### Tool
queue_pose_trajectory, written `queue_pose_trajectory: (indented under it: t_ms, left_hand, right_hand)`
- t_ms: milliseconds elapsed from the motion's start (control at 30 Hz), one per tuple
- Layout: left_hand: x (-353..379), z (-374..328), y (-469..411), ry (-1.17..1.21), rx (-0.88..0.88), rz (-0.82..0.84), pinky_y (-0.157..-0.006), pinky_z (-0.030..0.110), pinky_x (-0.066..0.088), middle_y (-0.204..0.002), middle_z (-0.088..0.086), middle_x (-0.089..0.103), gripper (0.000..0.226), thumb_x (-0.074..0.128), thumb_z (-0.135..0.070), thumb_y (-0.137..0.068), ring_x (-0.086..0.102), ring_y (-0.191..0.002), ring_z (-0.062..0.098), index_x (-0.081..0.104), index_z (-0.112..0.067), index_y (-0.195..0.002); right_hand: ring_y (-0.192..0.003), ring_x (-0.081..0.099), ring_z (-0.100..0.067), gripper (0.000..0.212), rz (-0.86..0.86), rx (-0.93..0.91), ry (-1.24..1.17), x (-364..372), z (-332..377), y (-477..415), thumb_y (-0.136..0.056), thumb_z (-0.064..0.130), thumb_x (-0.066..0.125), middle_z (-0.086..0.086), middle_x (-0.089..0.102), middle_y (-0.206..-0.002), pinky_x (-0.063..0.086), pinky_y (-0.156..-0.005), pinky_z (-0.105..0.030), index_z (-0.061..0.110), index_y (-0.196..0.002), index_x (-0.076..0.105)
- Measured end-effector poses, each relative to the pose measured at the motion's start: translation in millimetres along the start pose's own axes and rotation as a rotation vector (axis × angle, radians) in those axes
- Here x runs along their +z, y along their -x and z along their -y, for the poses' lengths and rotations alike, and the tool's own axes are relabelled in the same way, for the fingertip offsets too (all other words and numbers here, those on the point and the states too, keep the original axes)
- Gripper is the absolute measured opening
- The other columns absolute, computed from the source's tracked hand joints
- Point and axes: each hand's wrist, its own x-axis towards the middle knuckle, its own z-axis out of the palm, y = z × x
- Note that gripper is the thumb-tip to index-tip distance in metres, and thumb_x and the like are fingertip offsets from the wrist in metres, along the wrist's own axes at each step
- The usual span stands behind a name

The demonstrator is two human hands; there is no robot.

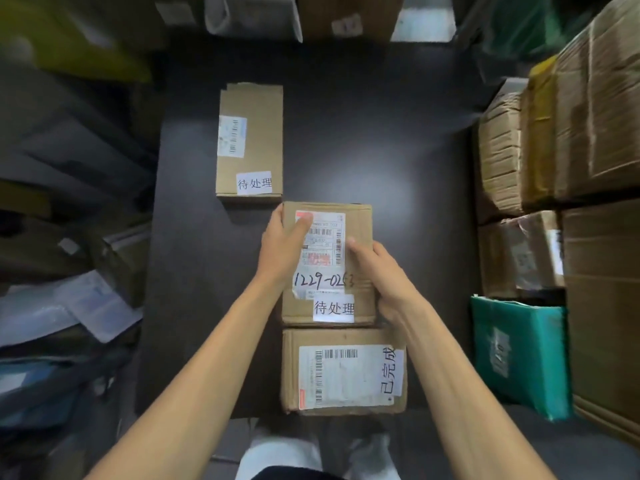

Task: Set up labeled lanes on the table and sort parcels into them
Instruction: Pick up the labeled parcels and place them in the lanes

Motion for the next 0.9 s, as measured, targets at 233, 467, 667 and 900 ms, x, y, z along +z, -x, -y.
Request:
queue_pose_trajectory:
  t_ms: [233, 467, 667, 900]
  left_hand:
    - [3, -67, 30, 0.189, 0.176, 0.068, -0.082, 0.034, 0.060, -0.105, 0.008, 0.075, 0.024, 0.052, -0.027, -0.103, 0.074, -0.097, 0.019, 0.060, -0.007, -0.115]
    - [33, -107, 103, 0.297, 0.326, 0.238, -0.103, 0.060, 0.050, -0.128, 0.017, 0.068, 0.072, 0.058, -0.053, -0.087, 0.068, -0.116, 0.032, 0.051, -0.004, -0.138]
    - [56, -152, 190, 0.405, 0.451, 0.425, -0.106, 0.062, 0.047, -0.140, 0.027, 0.057, 0.068, 0.059, -0.033, -0.091, 0.058, -0.128, 0.044, 0.041, 0.002, -0.146]
    - [86, -192, 260, 0.437, 0.597, 0.471, -0.102, 0.066, 0.047, -0.142, 0.029, 0.053, 0.067, 0.061, -0.025, -0.090, 0.055, -0.128, 0.049, 0.035, -0.003, -0.148]
  right_hand:
    - [-0.107, 0.073, -0.023, 0.049, 0.117, -0.235, -0.164, -30, 20, 37, -0.096, 0.034, 0.064, -0.004, 0.073, -0.124, 0.061, -0.083, -0.035, 0.022, -0.142, 0.051]
    - [-0.109, 0.073, -0.020, 0.060, 0.037, -0.547, -0.102, -86, 56, 118, -0.091, 0.033, 0.073, -0.001, 0.072, -0.126, 0.060, -0.091, -0.039, 0.025, -0.146, 0.050]
    - [-0.100, 0.074, -0.021, 0.035, 0.089, -0.713, -0.249, -127, 80, 201, -0.097, 0.020, 0.064, -0.007, 0.076, -0.114, 0.060, -0.082, -0.036, 0.015, -0.132, 0.061]
    - [-0.109, 0.072, -0.030, 0.049, 0.119, -0.839, -0.293, -173, 97, 275, -0.096, 0.030, 0.063, -0.014, 0.073, -0.123, 0.060, -0.087, -0.041, 0.007, -0.139, 0.055]
